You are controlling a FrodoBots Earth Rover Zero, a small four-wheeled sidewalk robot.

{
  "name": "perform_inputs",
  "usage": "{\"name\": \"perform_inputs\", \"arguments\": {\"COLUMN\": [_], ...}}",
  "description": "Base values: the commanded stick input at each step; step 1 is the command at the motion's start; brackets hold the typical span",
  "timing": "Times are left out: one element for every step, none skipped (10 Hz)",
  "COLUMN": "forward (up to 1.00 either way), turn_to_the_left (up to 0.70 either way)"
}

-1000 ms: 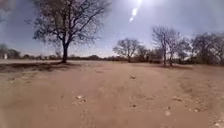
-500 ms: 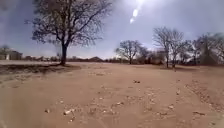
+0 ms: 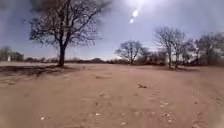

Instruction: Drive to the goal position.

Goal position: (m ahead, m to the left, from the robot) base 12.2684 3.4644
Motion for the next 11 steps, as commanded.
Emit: {"name": "perform_inputs", "arguments": {"forward": [1.00, 1.00, 1.00, 1.00, 1.00, 1.00, 1.00, 1.00, 1.00, 1.00, 1.00], "turn_to_the_left": [0.00, 0.00, 0.00, 0.00, 0.00, 0.00, 0.00, 0.00, 0.00, 0.00, 0.00]}}
